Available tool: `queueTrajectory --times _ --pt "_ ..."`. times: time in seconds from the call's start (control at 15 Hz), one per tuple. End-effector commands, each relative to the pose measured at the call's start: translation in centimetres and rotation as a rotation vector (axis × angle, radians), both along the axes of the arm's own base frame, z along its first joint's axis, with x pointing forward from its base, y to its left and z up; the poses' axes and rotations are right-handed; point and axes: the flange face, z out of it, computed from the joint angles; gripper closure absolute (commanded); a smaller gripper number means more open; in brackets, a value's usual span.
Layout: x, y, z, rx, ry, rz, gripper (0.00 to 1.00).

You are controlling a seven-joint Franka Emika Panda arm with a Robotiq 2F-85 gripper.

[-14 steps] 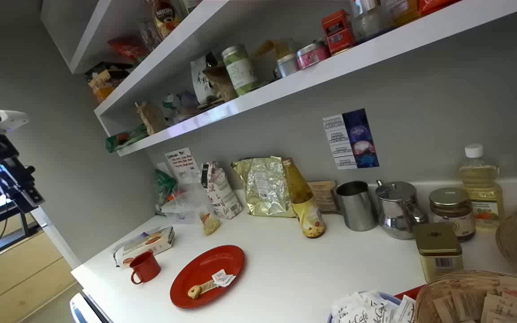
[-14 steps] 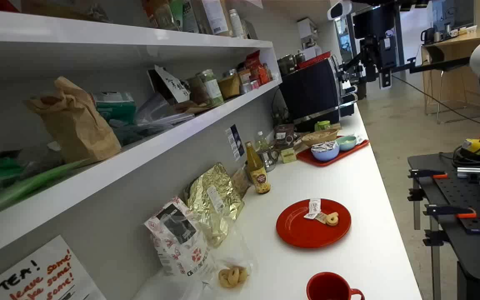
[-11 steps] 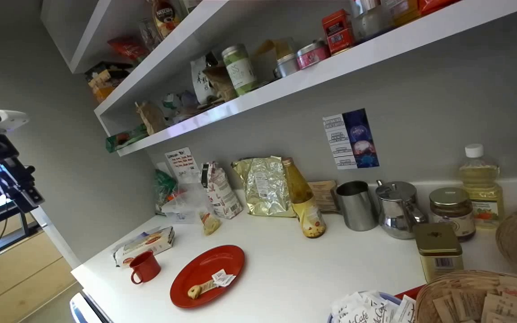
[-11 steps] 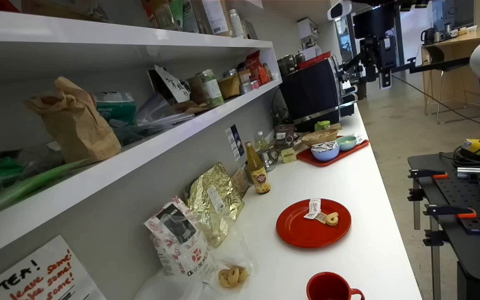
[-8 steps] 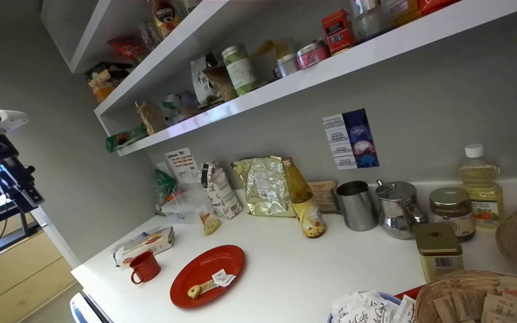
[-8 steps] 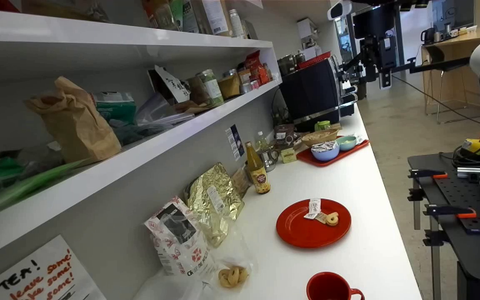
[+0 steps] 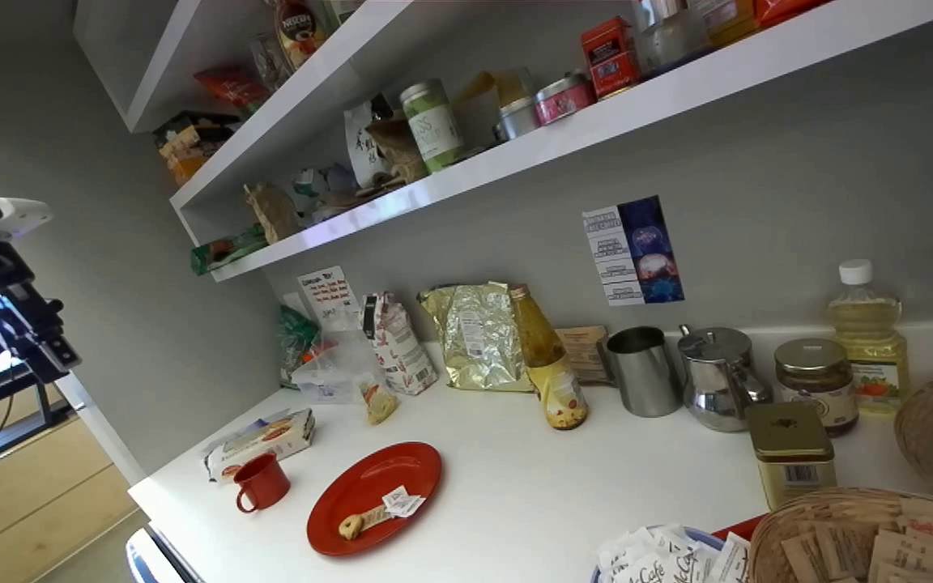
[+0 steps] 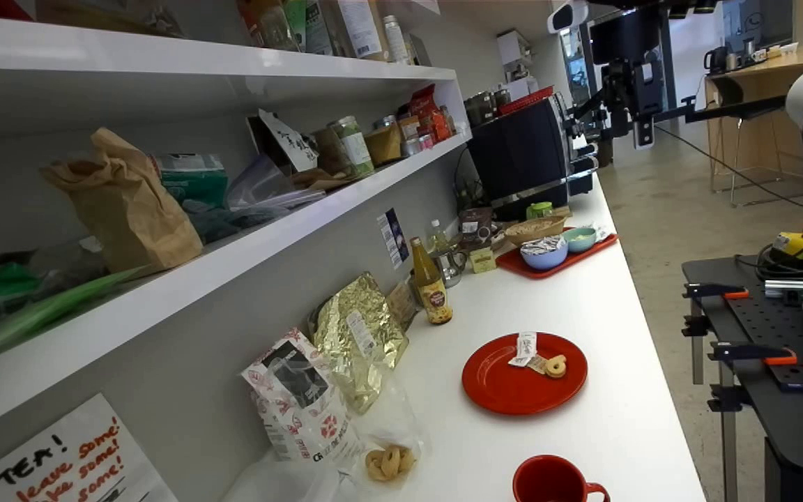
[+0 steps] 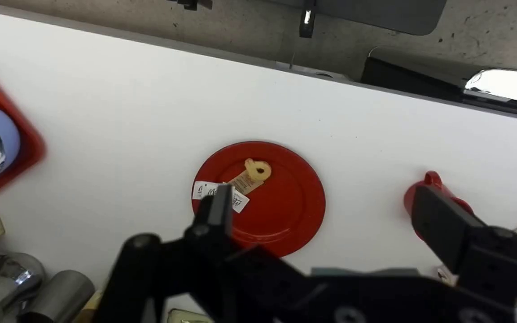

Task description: Put the orange cup on the orange plate

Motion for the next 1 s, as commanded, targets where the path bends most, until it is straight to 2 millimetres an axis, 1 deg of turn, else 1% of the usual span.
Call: queueTrajectory --times 0.0,0.07,0.2,0.27,0.33,0.4,0.53,0.6,0.73,0.93 --pt "3.2 2.1 2.1 0.009 -0.057 0.045 0.00" --pt "4.6 3.2 2.6 0.018 -0.087 0.059 0.00" --pt "7.3 6.3 3.1 0.026 -0.126 0.125 0.00" --pt "8.6 8.2 2.9 0.032 -0.143 0.159 0.00" --pt "9.6 9.7 2.7 0.050 -0.162 0.195 0.00" --pt "10.6 11.6 2.0 0.076 -0.176 0.228 0.00" --pt "12.2 15.2 -0.2 0.113 -0.180 0.282 0.00" --pt "12.8 16.8 -1.8 0.131 -0.168 0.304 0.00" --pt "14.0 19.8 -5.4 0.172 -0.132 0.312 0.00" --pt "15.3 22.9 -11.9 0.173 -0.021 0.315 0.00"
